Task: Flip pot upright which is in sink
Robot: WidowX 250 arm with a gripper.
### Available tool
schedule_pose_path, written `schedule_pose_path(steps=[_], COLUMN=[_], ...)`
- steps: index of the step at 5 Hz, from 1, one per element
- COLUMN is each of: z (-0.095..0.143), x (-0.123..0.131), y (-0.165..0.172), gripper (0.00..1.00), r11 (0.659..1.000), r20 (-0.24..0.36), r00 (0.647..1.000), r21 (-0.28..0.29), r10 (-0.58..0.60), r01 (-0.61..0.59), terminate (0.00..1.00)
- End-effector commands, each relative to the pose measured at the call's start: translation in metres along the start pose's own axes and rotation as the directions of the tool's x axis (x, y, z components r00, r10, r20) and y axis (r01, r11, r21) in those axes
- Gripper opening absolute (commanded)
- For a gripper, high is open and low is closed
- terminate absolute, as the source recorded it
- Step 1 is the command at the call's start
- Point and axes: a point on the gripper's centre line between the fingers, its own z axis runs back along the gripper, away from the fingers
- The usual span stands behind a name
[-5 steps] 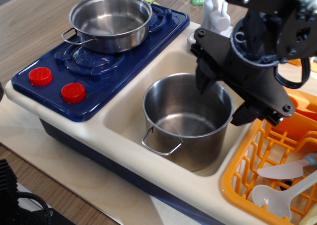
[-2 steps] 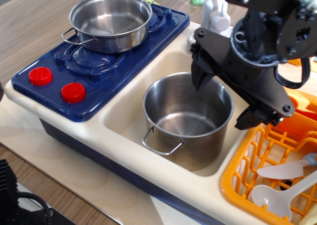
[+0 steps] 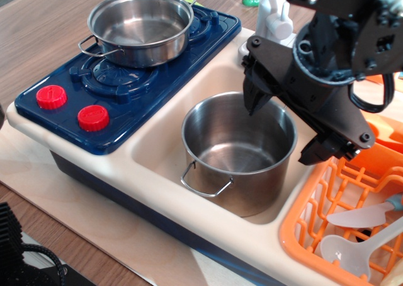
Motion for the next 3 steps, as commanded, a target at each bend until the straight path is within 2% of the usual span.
schedule_pose_path(steps=[1,2,3], z=[0.0060,0.0060,0.0060], x=[0.0053,0.0053,0.0053], y=[0.0011,0.0011,0.0011], gripper=[1.00,1.00,1.00], r11=[1.000,1.000,1.000], r20=[0.028,0.028,0.028], r00=[1.000,1.000,1.000], r21=[-0.002,-0.002,-0.002], r10=[0.006,0.006,0.006], r01=[-0.006,-0.006,-0.006], terminate=[0.00,0.00,1.00])
